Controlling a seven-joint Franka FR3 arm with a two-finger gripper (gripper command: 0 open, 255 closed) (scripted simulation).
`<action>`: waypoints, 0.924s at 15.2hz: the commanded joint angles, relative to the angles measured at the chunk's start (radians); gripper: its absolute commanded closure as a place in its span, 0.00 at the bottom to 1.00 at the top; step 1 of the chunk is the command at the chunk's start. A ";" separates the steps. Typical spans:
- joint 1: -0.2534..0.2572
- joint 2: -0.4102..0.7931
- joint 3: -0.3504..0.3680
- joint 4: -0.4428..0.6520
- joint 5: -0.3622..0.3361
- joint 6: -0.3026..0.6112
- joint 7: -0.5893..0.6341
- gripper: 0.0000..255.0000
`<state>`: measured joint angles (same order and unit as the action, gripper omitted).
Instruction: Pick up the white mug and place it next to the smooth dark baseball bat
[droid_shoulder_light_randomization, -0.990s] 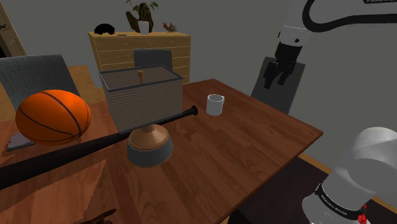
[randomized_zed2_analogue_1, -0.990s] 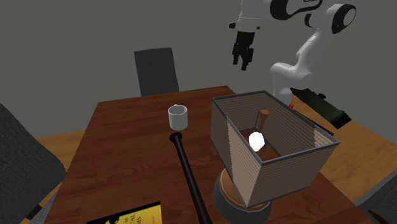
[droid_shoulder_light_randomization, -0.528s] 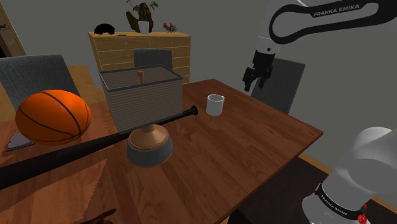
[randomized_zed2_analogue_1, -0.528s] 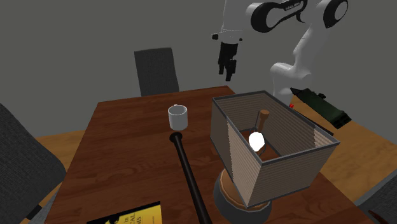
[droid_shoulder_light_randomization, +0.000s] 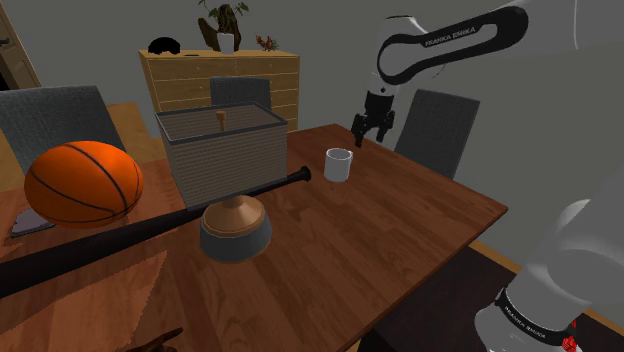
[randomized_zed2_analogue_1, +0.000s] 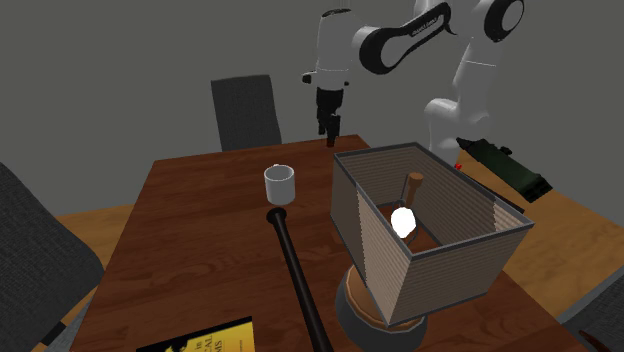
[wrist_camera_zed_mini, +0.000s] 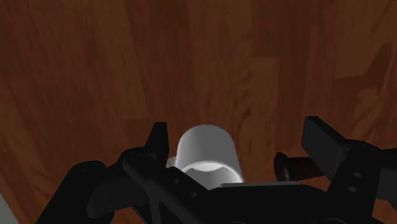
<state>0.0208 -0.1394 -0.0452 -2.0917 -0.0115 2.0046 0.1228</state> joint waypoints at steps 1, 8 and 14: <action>0.003 0.084 0.003 0.057 0.004 0.026 0.006 0.00; 0.004 0.364 0.005 0.302 0.017 0.053 0.008 0.00; 0.002 0.557 0.007 0.500 0.025 0.046 0.010 0.00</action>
<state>0.0220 0.3991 -0.0392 -1.6055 0.0128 2.0444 0.1309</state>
